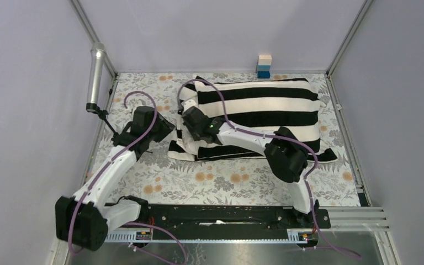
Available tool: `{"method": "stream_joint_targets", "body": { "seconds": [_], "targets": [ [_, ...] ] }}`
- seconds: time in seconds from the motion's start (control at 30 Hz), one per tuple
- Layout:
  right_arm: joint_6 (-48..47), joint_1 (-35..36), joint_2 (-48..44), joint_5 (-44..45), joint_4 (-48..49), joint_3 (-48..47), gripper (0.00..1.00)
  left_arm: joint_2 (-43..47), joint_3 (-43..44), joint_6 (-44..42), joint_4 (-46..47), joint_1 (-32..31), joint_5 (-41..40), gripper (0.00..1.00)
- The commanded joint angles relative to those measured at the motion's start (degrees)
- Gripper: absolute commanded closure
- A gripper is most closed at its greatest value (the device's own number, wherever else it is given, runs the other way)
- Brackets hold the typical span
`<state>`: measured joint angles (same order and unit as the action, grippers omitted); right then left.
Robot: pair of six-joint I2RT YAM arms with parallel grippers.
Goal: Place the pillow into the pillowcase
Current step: Stuff the pillow into the pillowcase.
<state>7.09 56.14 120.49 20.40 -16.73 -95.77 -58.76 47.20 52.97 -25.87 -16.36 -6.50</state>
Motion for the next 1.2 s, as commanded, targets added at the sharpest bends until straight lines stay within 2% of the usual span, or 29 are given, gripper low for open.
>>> {"method": "stream_joint_targets", "body": {
  "seconds": [0.0,0.1,0.23,0.43,0.53,0.63,0.67,0.7,0.73,0.8,0.83,0.9,0.93,0.97,1.17],
  "targets": [
    [9.13,-6.13,-4.03,-12.55,4.31,12.56,0.84,-7.27,-0.65,-1.88,10.10,0.19,10.67,0.62],
    [10.72,-7.68,-6.16,-16.84,8.23,17.06,0.94,-10.87,-0.93,-2.78,12.02,-0.02,10.75,0.62],
    [11.79,-8.67,-6.29,-20.16,9.44,17.74,1.00,-13.75,-1.28,-3.54,13.28,-0.87,8.65,0.63],
    [12.18,-8.76,-6.69,-20.23,9.39,17.30,1.00,-19.34,-1.03,-4.17,16.19,-2.30,6.70,0.63],
    [12.28,-8.71,-7.63,-20.23,9.55,17.54,1.00,-22.82,-0.09,-4.45,16.37,-3.26,2.68,0.64],
    [12.25,-8.79,-8.81,-20.23,9.51,16.79,1.00,-24.66,-0.33,-4.41,16.87,-4.27,0.66,0.73],
    [12.20,-8.81,-9.09,-21.72,9.50,16.04,1.00,-24.81,-0.43,-4.35,17.07,-4.49,0.86,0.82],
    [12.19,-8.77,-9.28,-22.79,9.55,15.26,1.00,-24.56,-0.40,-4.56,17.19,-4.69,1.60,0.97],
    [12.19,-8.77,-9.11,-23.75,9.53,14.13,1.00,-23.73,0.01,-4.93,16.69,-4.92,2.33,1.00],
    [12.22,-8.77,-8.33,-26.34,9.55,11.86,1.00,-20.02,1.32,-6.39,14.56,-5.81,2.34,1.00],
    [12.11,-8.78,-8.07,-28.19,9.80,11.04,0.87,-17.87,2.96,-7.33,13.41,-6.11,2.28,1.00],
    [12.30,-8.80,-9.27,-31.80,12.32,11.97,0.42,-15.46,6.73,-9.35,9.67,-6.14,2.54,1.00],
    [12.88,-8.77,-10.81,-32.28,14.73,13.45,0.23,-15.36,8.46,-10.46,8.15,-6.14,3.03,1.00],
    [13.00,-8.77,-12.34,-32.28,16.03,14.47,0.14,-15.29,9.56,-11.19,7.32,-6.14,3.59,1.00],
    [5.05,-6.88,-20.90,-26.01,15.89,16.77,0.11,-15.18,9.76,-10.96,8.53,-5.98,6.90,1.00]
  ]
}}
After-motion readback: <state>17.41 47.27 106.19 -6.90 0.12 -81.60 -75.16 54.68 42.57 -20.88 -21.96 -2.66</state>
